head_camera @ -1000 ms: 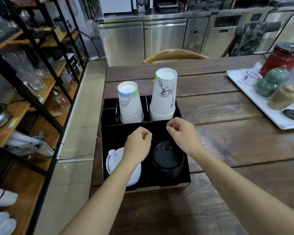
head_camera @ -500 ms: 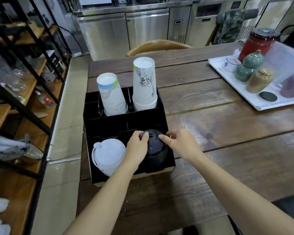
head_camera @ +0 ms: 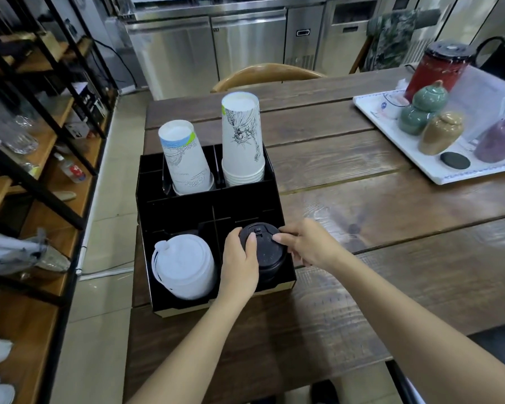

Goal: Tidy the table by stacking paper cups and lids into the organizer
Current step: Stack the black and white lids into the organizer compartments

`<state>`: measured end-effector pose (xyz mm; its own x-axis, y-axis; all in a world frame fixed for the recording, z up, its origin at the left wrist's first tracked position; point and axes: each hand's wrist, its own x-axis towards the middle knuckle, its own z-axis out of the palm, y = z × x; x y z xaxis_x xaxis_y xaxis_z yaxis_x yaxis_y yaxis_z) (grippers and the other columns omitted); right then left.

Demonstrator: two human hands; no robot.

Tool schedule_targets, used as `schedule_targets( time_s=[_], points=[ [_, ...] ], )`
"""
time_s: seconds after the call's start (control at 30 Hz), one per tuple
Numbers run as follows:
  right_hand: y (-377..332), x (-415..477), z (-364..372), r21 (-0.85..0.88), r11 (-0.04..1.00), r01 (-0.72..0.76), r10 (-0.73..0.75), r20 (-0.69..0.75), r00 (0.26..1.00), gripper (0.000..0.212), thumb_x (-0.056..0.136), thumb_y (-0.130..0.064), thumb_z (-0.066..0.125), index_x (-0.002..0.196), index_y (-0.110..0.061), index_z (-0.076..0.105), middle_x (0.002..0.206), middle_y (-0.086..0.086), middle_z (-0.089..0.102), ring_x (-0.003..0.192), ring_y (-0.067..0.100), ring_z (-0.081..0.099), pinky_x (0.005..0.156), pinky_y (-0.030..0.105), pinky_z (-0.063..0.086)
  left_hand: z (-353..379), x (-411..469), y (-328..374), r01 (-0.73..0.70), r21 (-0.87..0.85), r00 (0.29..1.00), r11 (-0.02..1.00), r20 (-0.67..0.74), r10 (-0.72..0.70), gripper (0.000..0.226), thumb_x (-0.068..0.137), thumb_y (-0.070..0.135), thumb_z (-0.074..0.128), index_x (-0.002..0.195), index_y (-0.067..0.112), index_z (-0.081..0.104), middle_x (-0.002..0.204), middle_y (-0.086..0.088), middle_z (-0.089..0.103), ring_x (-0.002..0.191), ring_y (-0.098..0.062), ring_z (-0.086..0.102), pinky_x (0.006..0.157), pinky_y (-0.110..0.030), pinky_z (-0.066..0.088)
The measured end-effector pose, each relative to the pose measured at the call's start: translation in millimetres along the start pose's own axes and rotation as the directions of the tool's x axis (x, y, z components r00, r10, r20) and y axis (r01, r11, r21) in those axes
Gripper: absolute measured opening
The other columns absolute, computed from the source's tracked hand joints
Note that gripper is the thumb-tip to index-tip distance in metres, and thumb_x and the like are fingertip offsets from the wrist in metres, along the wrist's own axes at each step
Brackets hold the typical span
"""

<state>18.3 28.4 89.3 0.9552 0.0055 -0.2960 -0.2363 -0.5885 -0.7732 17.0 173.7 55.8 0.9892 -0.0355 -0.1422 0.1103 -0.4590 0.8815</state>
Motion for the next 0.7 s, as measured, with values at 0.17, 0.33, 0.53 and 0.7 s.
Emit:
schedule_targets(
  time_s=[0.17,0.33,0.53,0.7],
  points=[
    [-6.3,10.0,2.4,-0.061,0.998,0.008,-0.009,-0.02,1.0,0.037,0.093,-0.025,0.05,0.083,0.009,0.062,0.062,0.009,0.048,0.046,0.016,0.045,0.03,0.009,0.027,-4.9,7.0,5.3,0.127,-0.095,0.992,0.987,0.029,-0.125,0.041,0.098,0.037,0.032,0.132,0.015,0.038,0.123,0.0,0.049,0.109,-0.015,0.048,0.093,-0.03,0.04],
    [-2.8,11.5,-1.3,-0.091,0.996,0.008,-0.007,0.014,1.0,0.032,0.092,-0.028,0.052,0.085,-0.001,0.067,0.063,0.002,0.054,0.049,0.007,0.046,0.031,0.006,0.029,-10.1,5.7,5.9,0.123,-0.038,0.99,0.992,0.073,-0.12,0.044,0.097,0.039,0.033,0.134,0.015,0.038,0.126,-0.001,0.051,0.112,-0.015,0.05,0.089,-0.027,0.039],
    [-16.9,13.3,-10.8,-0.165,0.986,0.028,-0.022,0.038,0.999,0.039,0.09,-0.041,0.051,0.094,-0.006,0.067,0.072,0.006,0.064,0.05,0.008,0.049,0.041,0.011,0.038,-26.5,1.6,16.3,0.006,0.037,0.999,0.999,0.038,-0.008,0.047,0.095,0.04,0.04,0.137,0.018,0.039,0.139,0.001,0.046,0.128,-0.016,0.043,0.104,-0.031,0.037],
    [-54.5,12.7,-13.1,-0.197,0.97,0.141,-0.182,-0.207,0.961,0.032,0.09,-0.036,0.052,0.099,-0.009,0.065,0.081,0.008,0.068,0.083,0.025,0.061,0.078,0.039,0.05,-60.1,2.5,21.1,-0.088,0.002,0.978,0.996,-0.19,0.087,0.037,0.095,0.027,0.046,0.129,0.014,0.048,0.135,0.0,0.051,0.11,-0.002,0.049,0.092,-0.01,0.033]
  ],
)
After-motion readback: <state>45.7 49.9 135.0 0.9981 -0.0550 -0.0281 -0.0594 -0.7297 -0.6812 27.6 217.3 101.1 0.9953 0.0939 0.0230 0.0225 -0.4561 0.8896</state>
